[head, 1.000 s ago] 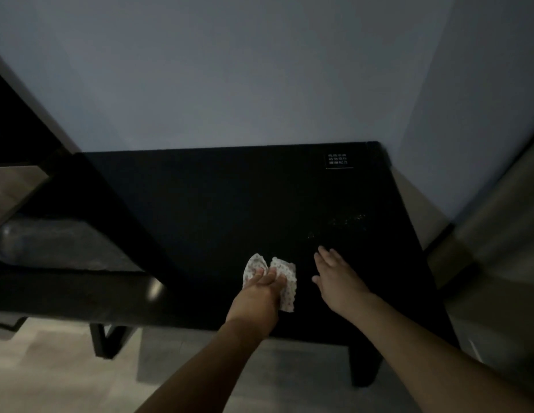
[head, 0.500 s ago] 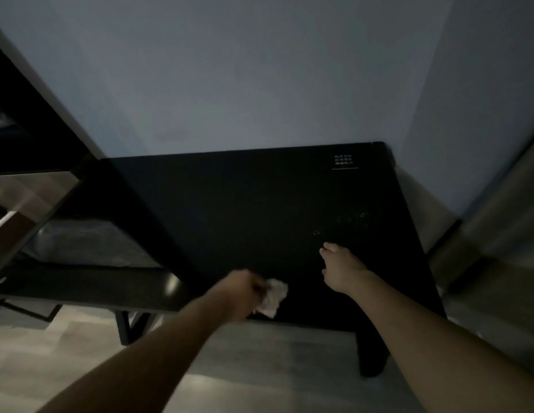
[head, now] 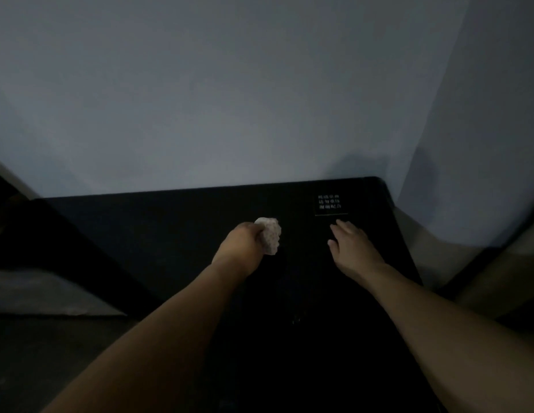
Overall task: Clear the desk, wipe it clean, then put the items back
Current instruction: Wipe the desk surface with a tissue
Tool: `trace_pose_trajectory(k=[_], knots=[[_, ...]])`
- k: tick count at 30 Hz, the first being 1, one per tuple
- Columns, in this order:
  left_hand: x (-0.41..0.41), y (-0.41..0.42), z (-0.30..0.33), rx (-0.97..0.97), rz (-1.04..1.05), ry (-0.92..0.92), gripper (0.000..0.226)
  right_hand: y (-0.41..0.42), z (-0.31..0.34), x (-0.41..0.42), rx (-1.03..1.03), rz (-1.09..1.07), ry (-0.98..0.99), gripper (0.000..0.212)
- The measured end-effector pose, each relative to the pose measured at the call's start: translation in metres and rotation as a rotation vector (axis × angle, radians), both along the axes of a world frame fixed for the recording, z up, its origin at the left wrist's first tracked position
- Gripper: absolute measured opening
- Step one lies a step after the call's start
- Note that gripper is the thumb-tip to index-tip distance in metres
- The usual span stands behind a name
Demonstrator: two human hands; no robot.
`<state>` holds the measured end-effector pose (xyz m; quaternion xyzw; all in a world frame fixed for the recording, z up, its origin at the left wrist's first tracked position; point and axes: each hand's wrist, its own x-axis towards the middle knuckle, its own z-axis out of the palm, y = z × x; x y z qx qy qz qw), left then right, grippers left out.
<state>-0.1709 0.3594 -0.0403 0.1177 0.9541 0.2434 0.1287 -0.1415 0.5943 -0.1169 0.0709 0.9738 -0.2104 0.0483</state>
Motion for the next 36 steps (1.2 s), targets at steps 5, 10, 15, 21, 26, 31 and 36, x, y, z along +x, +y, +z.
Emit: trace_pose_trajectory(k=[5,10,15,21,26,31,36], knots=[[-0.067,0.045,-0.015,0.053,-0.005,0.028,0.041,0.009,-0.037,-0.02,0.05,-0.066,0.151,0.05],[-0.112,0.079,-0.037,0.112,0.046,0.009,0.037,0.011,-0.042,-0.022,0.074,-0.046,0.141,0.052],[-0.157,0.098,-0.06,0.09,0.024,0.051,0.038,0.014,-0.05,-0.023,0.069,-0.041,0.167,0.067],[-0.149,0.097,-0.105,-0.036,-0.008,0.121,0.044,0.01,-0.047,-0.022,0.096,-0.094,0.173,0.059],[-0.115,0.08,-0.098,-0.087,-0.091,0.108,0.043,0.011,-0.047,-0.022,0.104,-0.08,0.176,0.06],[-0.046,0.049,-0.101,-0.052,-0.181,0.216,0.041,0.013,-0.041,-0.024,0.067,-0.05,0.147,0.066],[-0.014,0.024,-0.116,0.017,-0.249,0.25,0.042,0.011,-0.041,-0.025,0.12,-0.069,0.148,0.06]])
